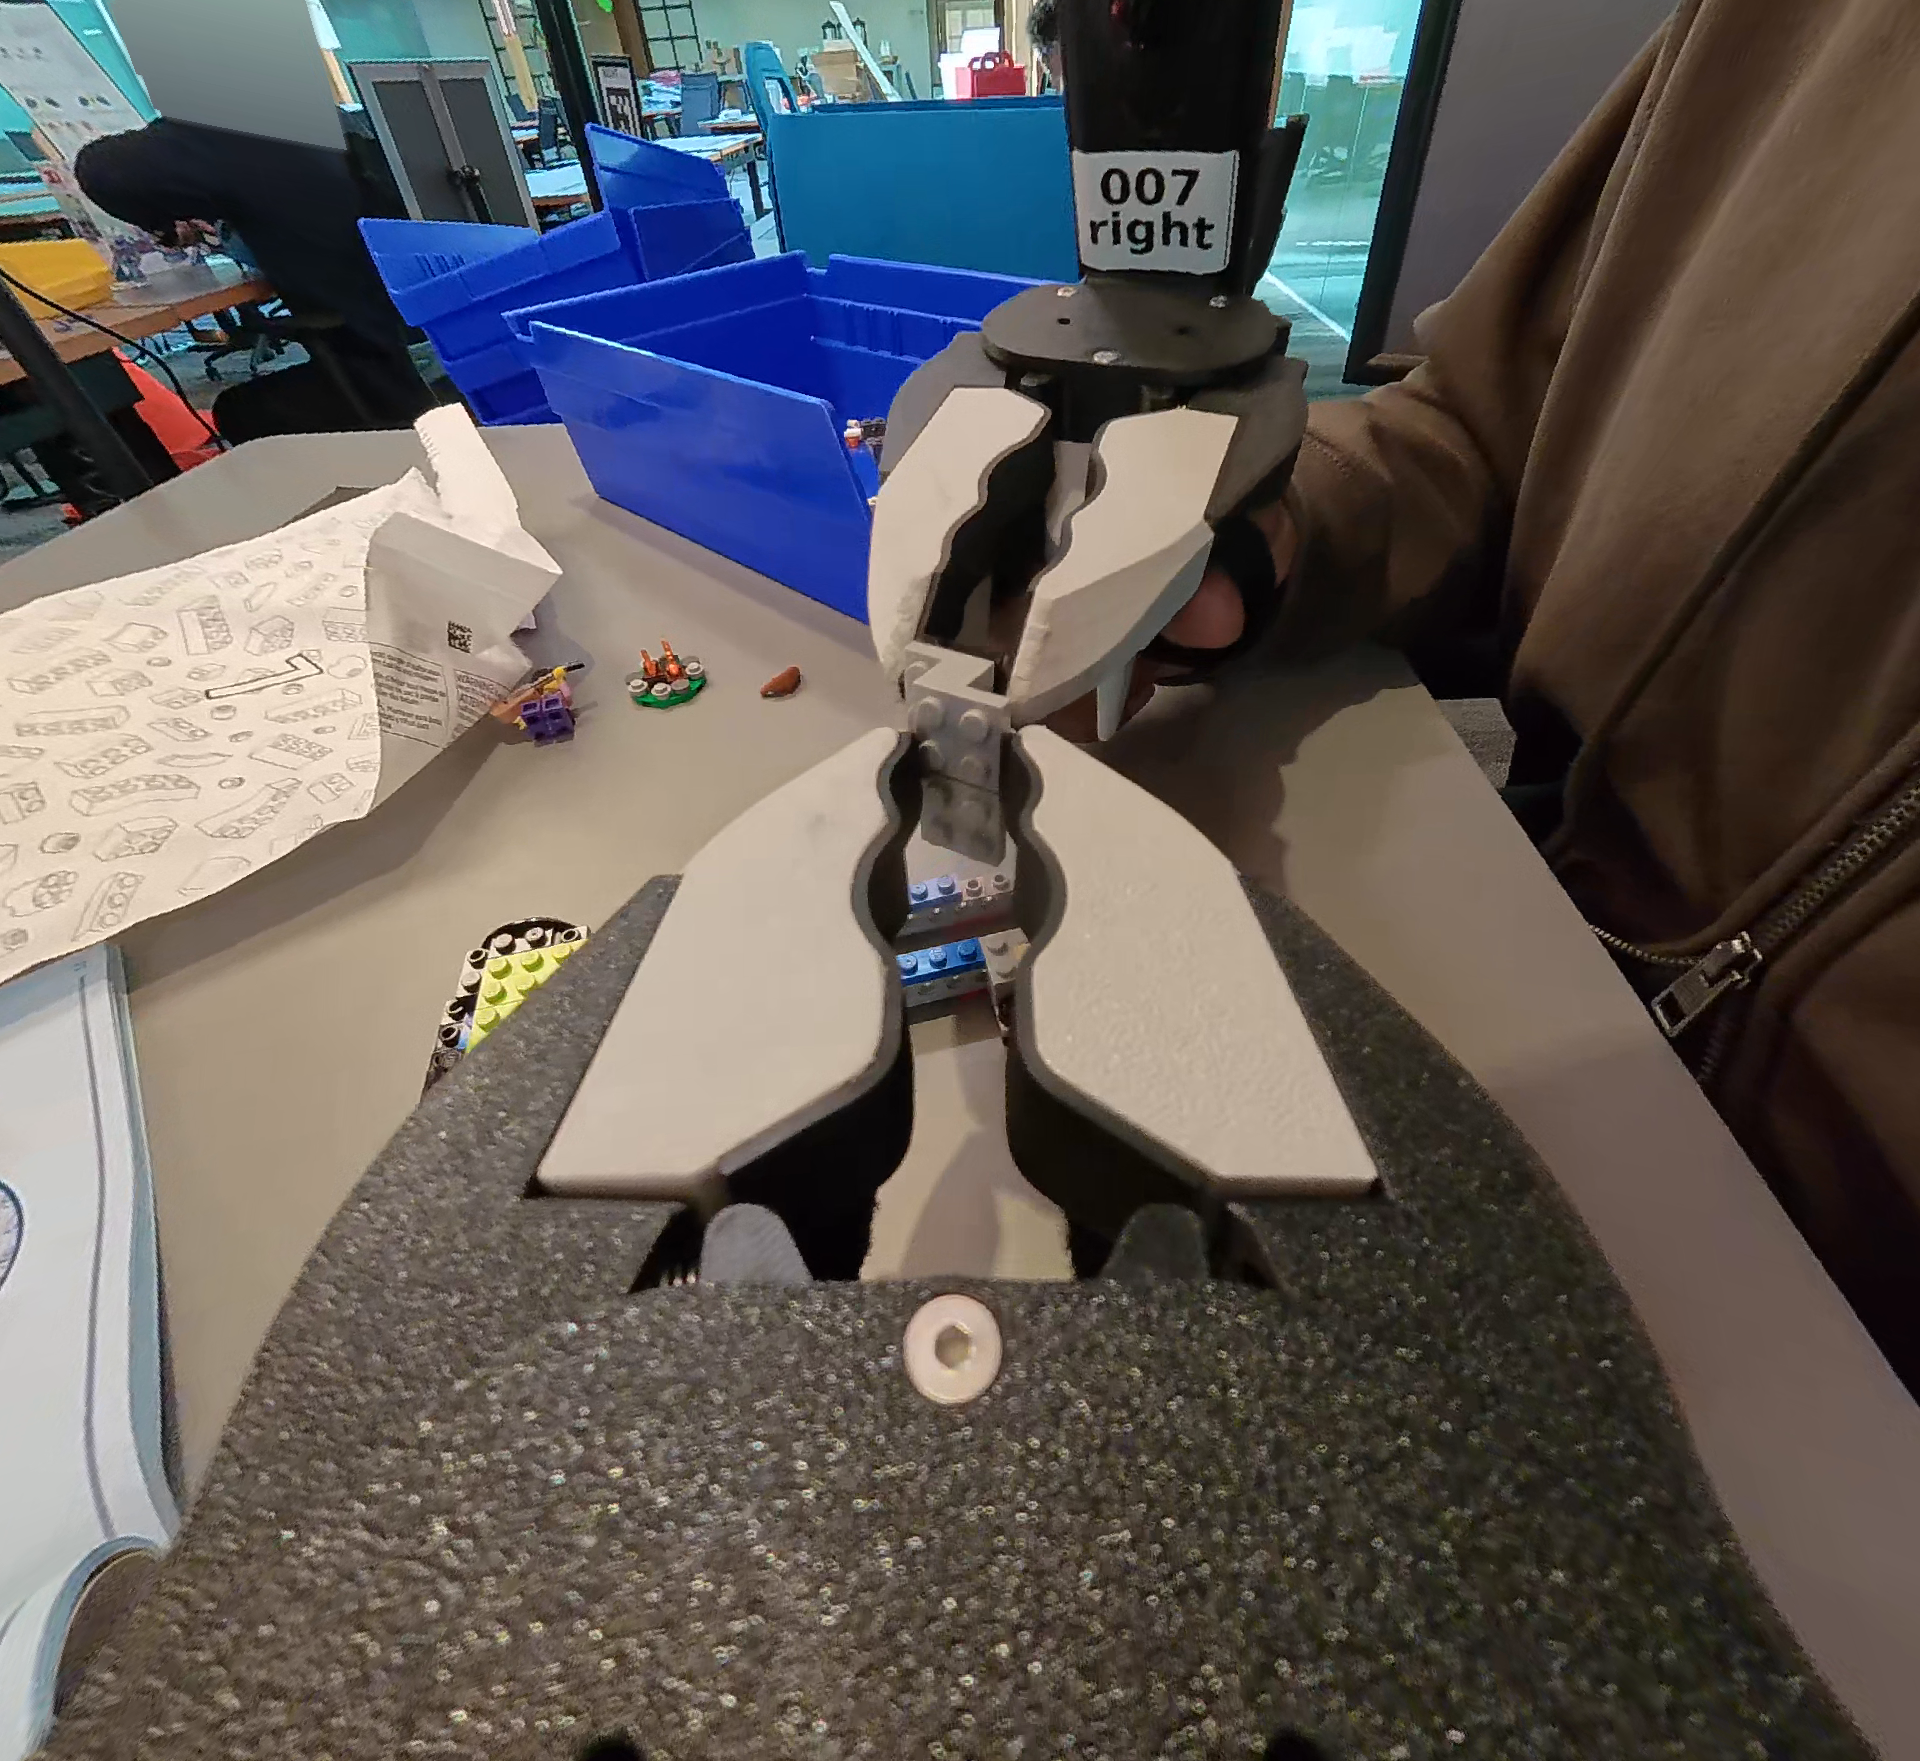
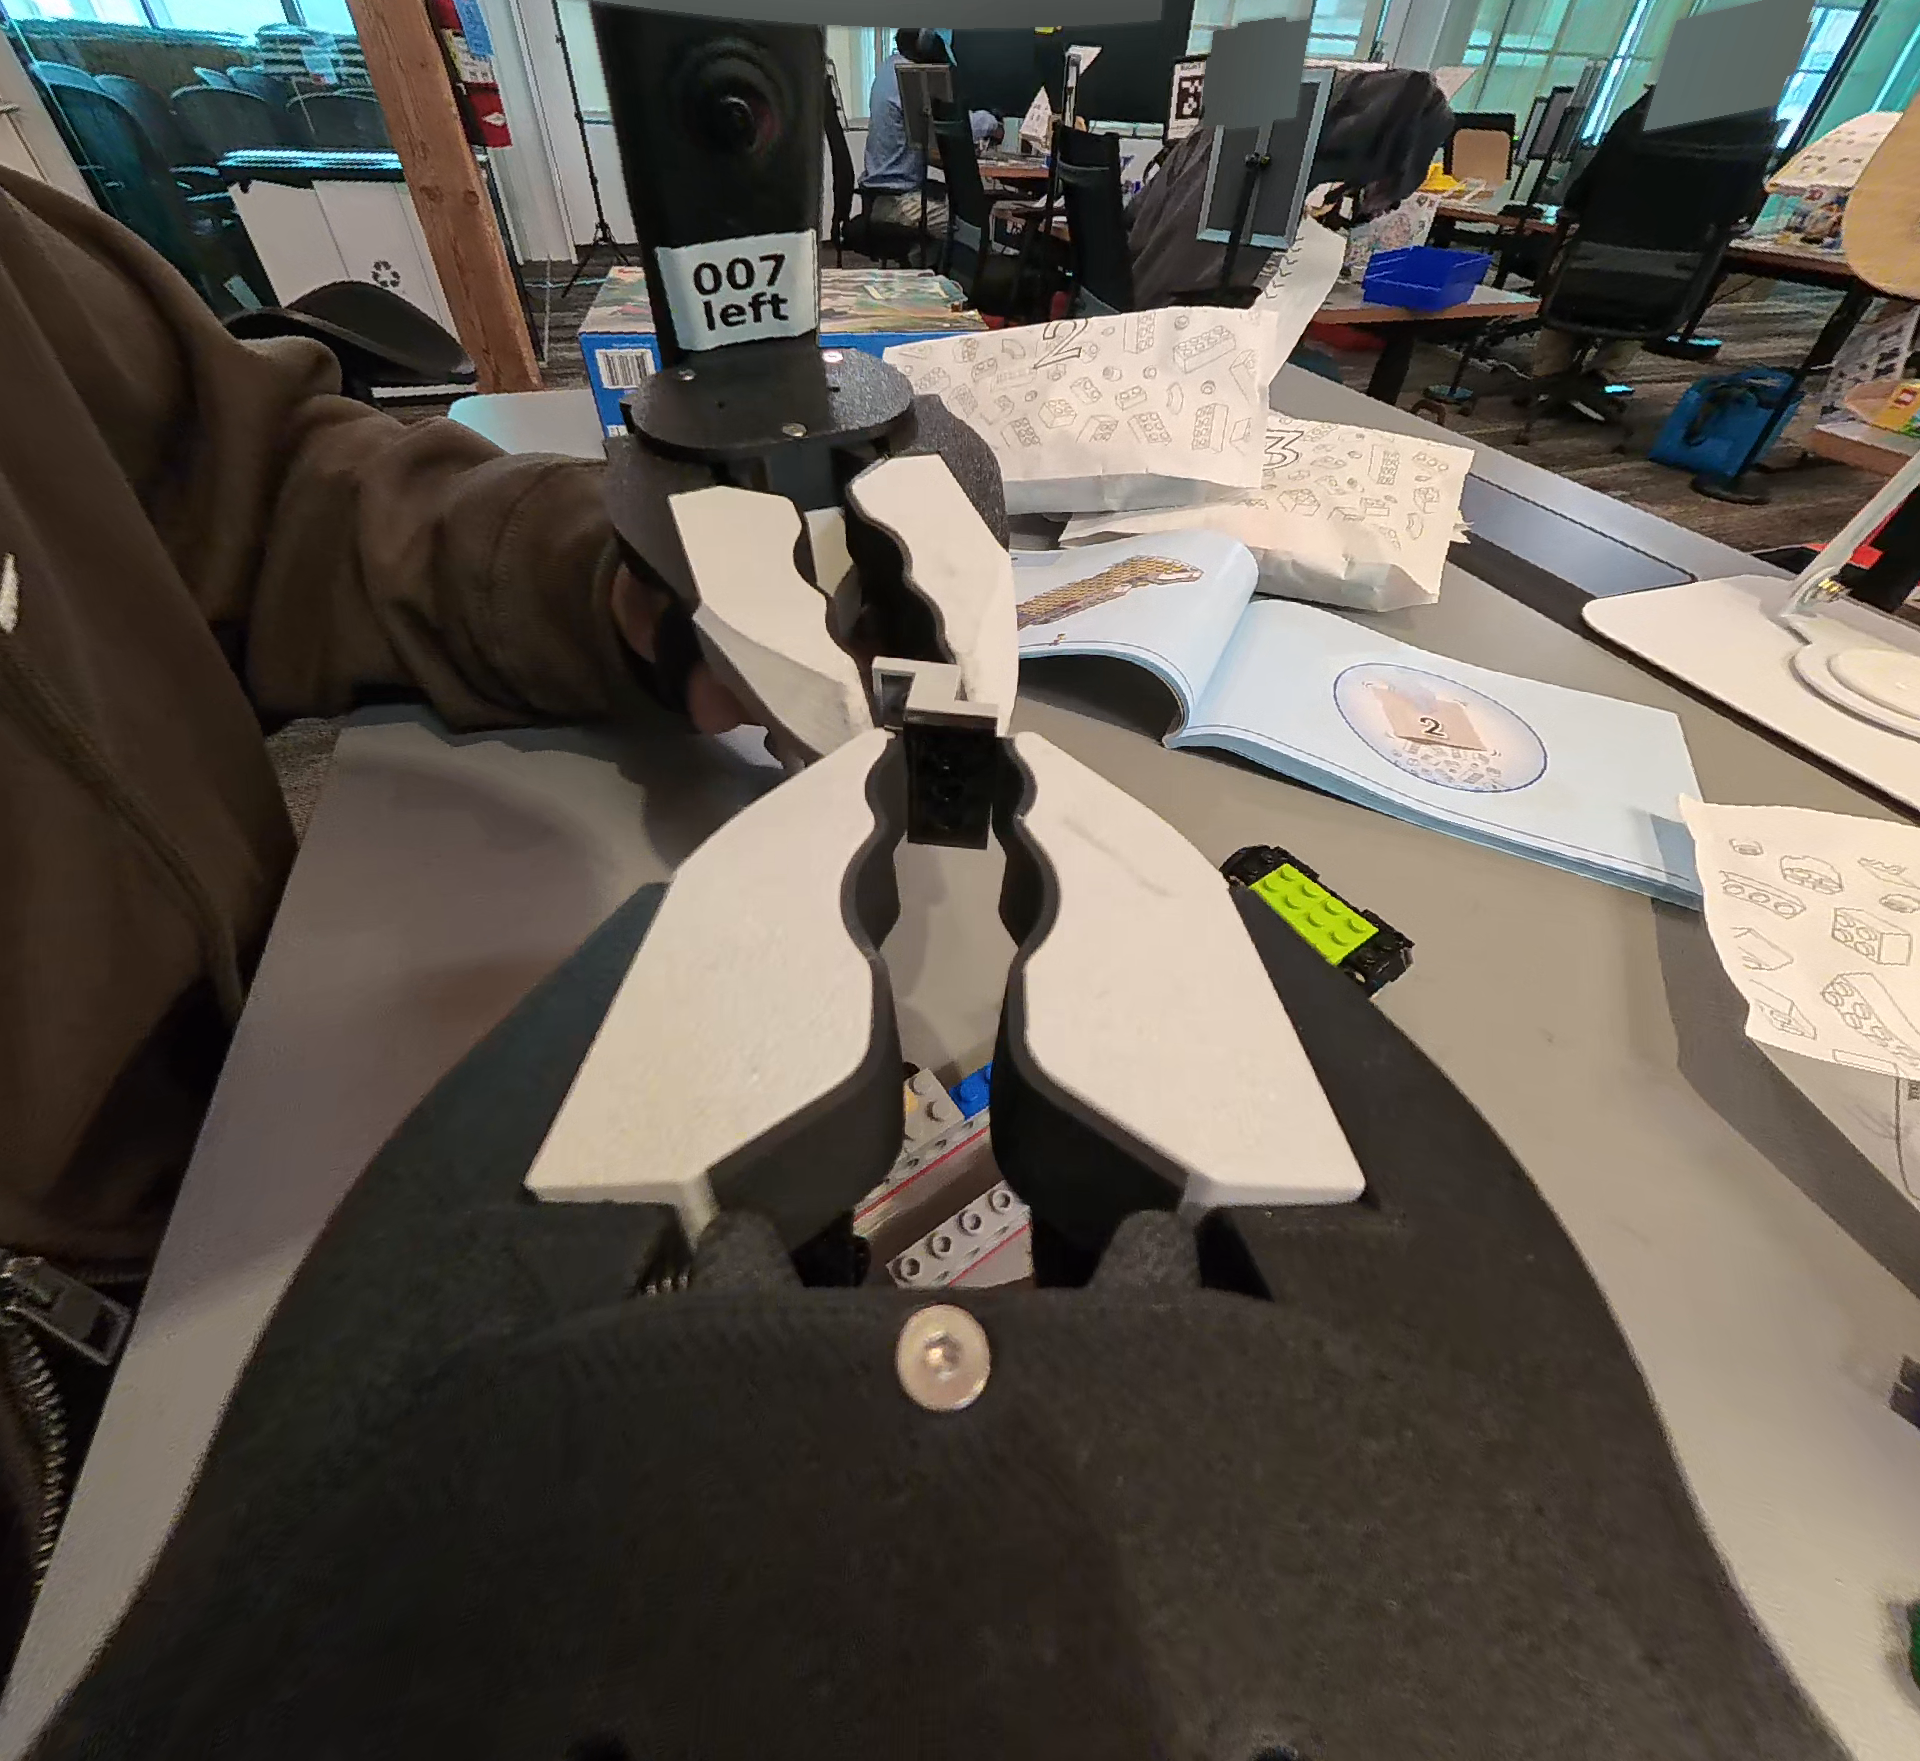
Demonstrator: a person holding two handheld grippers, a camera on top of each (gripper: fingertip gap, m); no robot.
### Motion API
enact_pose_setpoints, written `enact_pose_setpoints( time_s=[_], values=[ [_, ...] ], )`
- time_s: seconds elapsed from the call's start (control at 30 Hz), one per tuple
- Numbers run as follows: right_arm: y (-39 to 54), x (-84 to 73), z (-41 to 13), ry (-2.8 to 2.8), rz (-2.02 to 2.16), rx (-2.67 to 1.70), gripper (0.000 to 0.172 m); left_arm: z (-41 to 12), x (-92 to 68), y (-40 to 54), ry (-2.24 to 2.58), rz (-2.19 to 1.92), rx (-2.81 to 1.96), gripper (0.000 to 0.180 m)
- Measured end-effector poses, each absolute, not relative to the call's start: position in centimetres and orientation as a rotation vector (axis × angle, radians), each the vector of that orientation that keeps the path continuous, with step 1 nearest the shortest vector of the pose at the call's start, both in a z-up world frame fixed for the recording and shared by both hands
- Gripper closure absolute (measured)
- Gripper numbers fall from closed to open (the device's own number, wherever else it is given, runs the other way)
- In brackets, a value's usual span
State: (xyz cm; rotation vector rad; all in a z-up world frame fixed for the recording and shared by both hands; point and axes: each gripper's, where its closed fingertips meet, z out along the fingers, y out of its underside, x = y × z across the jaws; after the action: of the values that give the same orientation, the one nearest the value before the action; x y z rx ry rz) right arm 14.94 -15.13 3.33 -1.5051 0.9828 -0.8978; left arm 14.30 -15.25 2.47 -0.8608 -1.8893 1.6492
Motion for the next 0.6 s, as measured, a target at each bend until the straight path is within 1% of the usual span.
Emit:
enact_pose_setpoints(
  time_s=[0.13, 0.27, 0.6],
  values=[
    [-15.3, 14.9, 3.4, 0.986, -0.899, -1.494, 0.155, 2.7, 14.7, -15.3, -1.873, 1.649, -0.807, 0.167],
    [-18.1, 14.4, 4.4, 1.041, -0.909, -1.378, 0.155, 5.2, 18.8, -15.6, -1.732, 1.694, -0.514, 0.168],
    [-19.2, 14.6, 3.2, 1.115, -0.962, -1.419, 0.156, 4.9, 19.3, -16.2, -1.624, 1.508, -0.293, 0.167]
  ],
)
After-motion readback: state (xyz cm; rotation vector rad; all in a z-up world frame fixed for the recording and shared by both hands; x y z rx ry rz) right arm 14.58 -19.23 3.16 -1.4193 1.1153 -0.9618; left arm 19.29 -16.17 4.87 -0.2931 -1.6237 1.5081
